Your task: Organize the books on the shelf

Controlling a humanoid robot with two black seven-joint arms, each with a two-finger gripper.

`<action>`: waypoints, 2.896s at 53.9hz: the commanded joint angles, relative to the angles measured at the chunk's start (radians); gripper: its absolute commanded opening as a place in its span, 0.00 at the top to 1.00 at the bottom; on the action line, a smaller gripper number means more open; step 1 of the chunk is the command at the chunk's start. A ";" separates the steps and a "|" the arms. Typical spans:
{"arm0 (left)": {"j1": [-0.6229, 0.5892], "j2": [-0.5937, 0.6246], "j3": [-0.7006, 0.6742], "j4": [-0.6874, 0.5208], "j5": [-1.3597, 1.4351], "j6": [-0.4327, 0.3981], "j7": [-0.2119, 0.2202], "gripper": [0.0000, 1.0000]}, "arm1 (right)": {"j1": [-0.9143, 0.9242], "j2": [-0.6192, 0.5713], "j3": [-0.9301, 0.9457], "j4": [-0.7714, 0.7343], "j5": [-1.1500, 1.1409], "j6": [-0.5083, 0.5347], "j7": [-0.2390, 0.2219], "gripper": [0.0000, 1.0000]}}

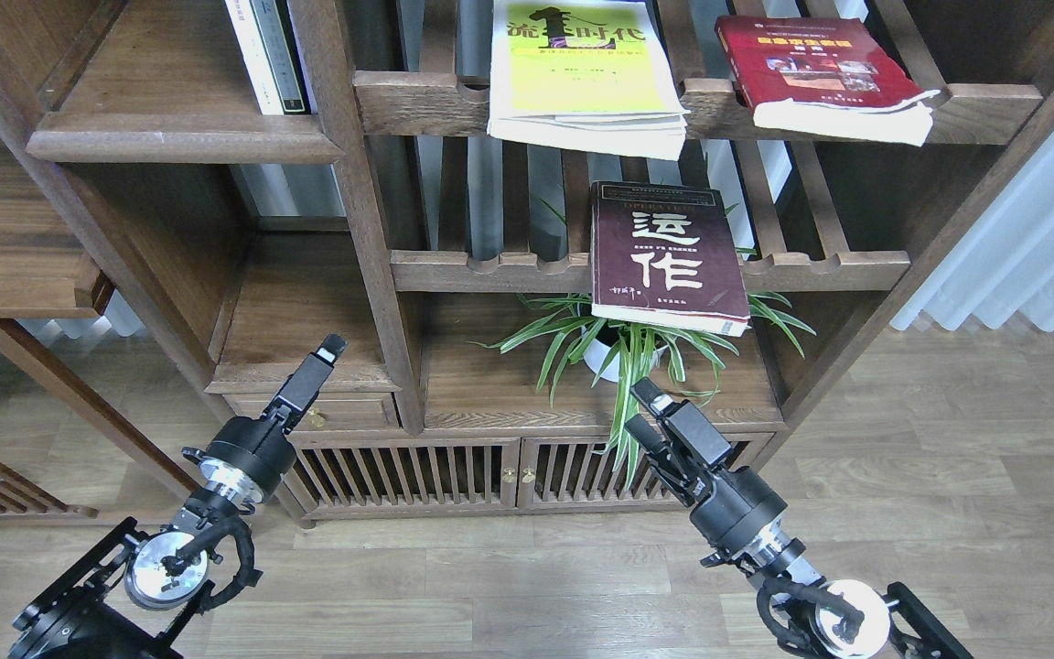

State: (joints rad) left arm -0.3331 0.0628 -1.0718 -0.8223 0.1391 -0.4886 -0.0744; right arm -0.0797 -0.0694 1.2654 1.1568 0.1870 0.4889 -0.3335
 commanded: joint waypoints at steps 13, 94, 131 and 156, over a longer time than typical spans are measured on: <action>0.020 -0.003 -0.002 -0.043 0.004 0.000 0.013 0.00 | 0.029 0.003 -0.035 -0.081 0.025 0.000 0.011 0.01; 0.381 -0.041 -0.123 -0.359 -0.122 0.000 0.044 0.00 | 0.109 0.069 -0.280 -0.275 0.204 0.000 0.045 0.95; 0.536 0.152 0.035 -0.391 -0.397 0.000 0.309 0.00 | 0.034 0.069 -0.567 -0.184 0.293 0.000 0.037 0.94; 0.528 0.146 0.112 -0.368 -0.397 0.000 0.311 0.00 | 0.018 0.069 -0.620 -0.180 0.293 0.000 0.037 0.93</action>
State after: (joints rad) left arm 0.1938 0.2090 -0.9914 -1.1948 -0.2580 -0.4887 0.2409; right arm -0.0587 0.0000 0.6545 0.9764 0.4803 0.4887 -0.2962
